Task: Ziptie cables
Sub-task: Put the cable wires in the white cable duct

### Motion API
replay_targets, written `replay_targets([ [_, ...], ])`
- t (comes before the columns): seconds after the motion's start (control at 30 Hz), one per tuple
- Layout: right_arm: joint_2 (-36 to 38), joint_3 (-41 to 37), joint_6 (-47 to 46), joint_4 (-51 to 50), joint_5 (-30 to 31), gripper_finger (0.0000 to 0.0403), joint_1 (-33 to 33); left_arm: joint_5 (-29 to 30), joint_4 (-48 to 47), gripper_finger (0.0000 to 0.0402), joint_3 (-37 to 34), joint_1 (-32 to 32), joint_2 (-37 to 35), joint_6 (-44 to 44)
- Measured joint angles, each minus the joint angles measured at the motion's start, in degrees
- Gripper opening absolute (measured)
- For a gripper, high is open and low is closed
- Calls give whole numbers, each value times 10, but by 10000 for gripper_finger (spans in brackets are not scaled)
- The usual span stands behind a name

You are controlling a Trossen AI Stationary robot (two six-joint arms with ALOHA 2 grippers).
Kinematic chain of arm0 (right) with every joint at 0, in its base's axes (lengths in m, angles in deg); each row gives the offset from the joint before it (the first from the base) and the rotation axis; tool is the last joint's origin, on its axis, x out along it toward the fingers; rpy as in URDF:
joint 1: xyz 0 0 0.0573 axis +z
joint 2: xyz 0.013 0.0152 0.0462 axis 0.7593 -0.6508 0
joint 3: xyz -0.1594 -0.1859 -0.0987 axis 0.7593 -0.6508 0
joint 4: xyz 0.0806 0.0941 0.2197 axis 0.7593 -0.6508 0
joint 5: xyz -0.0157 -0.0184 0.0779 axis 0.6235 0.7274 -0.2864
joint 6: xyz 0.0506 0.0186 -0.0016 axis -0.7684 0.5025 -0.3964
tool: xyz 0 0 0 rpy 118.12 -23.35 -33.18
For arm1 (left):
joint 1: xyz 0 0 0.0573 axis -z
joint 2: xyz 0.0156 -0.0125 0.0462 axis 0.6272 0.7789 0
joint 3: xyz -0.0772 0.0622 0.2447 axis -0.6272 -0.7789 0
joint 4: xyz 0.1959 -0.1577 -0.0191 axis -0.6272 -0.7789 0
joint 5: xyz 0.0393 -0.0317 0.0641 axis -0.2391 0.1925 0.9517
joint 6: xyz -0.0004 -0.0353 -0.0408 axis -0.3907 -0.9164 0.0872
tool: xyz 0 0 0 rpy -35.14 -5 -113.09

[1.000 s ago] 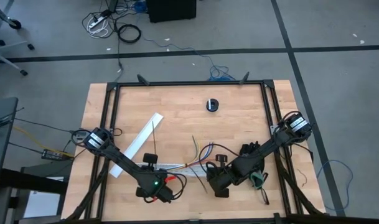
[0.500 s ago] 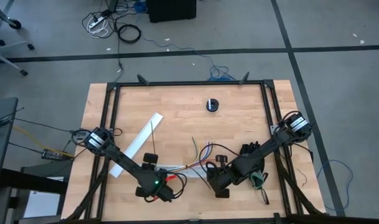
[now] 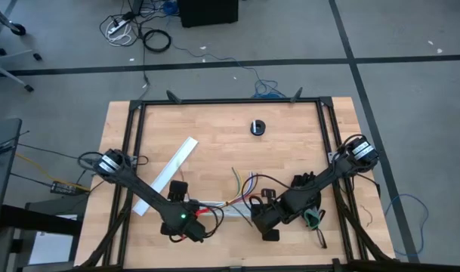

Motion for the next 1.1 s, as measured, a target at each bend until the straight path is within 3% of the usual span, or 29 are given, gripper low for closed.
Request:
replay_targets([
  [0.23,0,0,1,0,-1,0,-1,23,170,163,-4,1,-36,10],
  [0.5,0,0,6,0,1,0,-1,99,200,163,-5,1,-35,2],
  [0.7,0,0,17,2,-23,0,-1,126,322,163,-5,2,-35,25],
  [0.97,0,0,31,1,-31,0,-3,130,504,163,-99,-11,-35,22],
  [1.1,0,0,35,4,-32,0,-4,212,513,163,-106,-12,-35,23],
])
